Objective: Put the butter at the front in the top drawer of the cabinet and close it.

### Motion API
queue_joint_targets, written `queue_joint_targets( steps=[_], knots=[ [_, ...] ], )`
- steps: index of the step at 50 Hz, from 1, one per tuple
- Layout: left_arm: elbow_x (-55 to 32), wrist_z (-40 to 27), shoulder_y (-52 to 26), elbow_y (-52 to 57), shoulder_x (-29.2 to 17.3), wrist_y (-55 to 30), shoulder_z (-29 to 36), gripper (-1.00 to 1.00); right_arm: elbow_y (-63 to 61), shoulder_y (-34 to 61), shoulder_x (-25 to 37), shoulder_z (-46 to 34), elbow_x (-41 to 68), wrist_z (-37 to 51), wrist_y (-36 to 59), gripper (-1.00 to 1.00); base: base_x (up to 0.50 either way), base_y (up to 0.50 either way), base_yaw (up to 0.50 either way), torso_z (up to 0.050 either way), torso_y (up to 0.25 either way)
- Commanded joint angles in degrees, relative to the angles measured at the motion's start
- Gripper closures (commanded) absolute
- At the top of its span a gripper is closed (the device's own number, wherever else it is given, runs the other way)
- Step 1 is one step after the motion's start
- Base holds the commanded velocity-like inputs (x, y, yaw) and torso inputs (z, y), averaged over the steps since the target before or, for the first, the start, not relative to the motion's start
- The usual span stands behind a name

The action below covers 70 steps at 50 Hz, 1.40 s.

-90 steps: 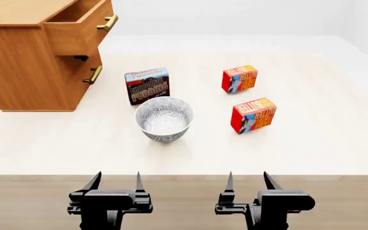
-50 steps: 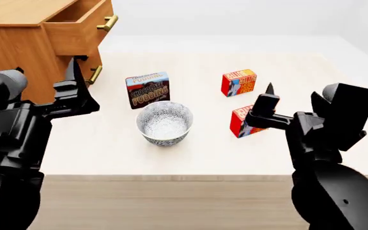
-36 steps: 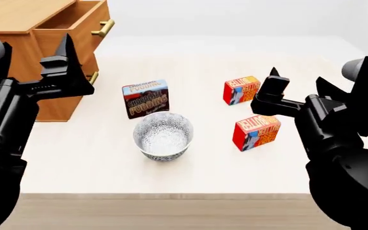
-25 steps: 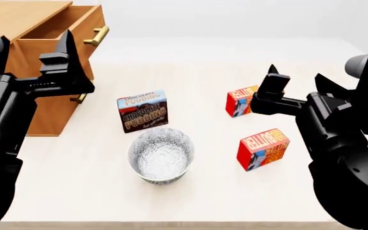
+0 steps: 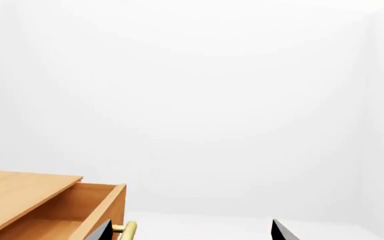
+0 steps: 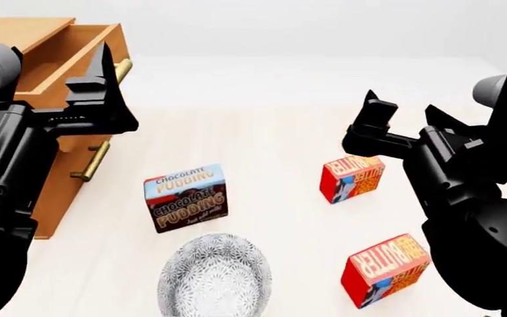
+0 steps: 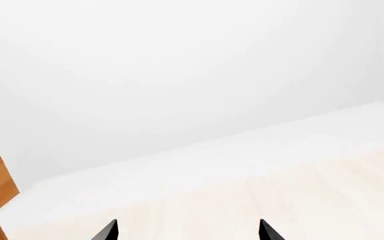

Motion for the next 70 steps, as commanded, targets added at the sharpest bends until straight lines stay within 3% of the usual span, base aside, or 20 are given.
queue_joint_targets(
  steps=[1, 27, 38, 43, 48, 51, 57, 70],
  knots=[
    [0.1, -0.3, 1.0, -0.5, -1.0, 2.3, 1.8, -1.0, 1.5, -1.2, 0.4, -1.1, 0.1, -0.3, -2.4, -1.0, 0.43, 0.0, 0.0, 0.0, 0.0],
    [0.6, -0.7, 1.5, -3.3, -3.4, 5.3, 3.8, -1.0, 3.5, -1.0, 1.3, -3.7, 1.3, 3.3, -3.5, -1.0, 0.32, 0.0, 0.0, 0.0, 0.0],
    [3.6, -1.0, -12.5, -19.3, -7.7, 0.1, 11.0, -1.0, 5.8, -0.7, 2.0, -2.2, 7.5, 8.7, -0.6, -1.0, 0.0, 0.0, 0.0, 0.0, 0.0],
    [-0.4, 1.2, -21.7, -31.0, -11.9, -7.7, 17.5, -1.0, 6.2, -2.3, 2.8, -2.5, 6.5, 7.1, -1.9, -1.0, 0.0, 0.0, 0.0, 0.0, 0.0],
    [-0.6, 4.3, -27.5, -40.0, -15.9, -6.4, 23.0, -1.0, 7.0, -3.6, 3.4, -2.8, 5.2, 4.7, -3.6, -1.0, 0.0, 0.0, 0.0, 0.0, 0.0],
    [-3.4, 2.0, -30.4, -45.6, -16.0, -7.8, 23.3, -1.0, 7.5, -4.1, 3.6, -3.0, 4.6, 3.5, -4.5, -1.0, 0.0, 0.0, 0.0, 0.0, 0.0],
    [-3.7, 4.7, -35.7, -53.4, -18.9, -6.7, 31.3, -1.0, 7.8, -5.6, 4.1, -3.0, 3.9, 1.8, -6.0, -1.0, 0.0, 0.0, 0.0, 0.0, 0.0],
    [-0.8, 11.4, -42.7, -60.3, -22.7, -3.7, 42.5, -1.0, 9.1, -7.1, 4.7, -3.8, 2.1, -0.6, -8.4, -1.0, 0.0, 0.0, 0.0, 0.0, 0.0]
  ],
)
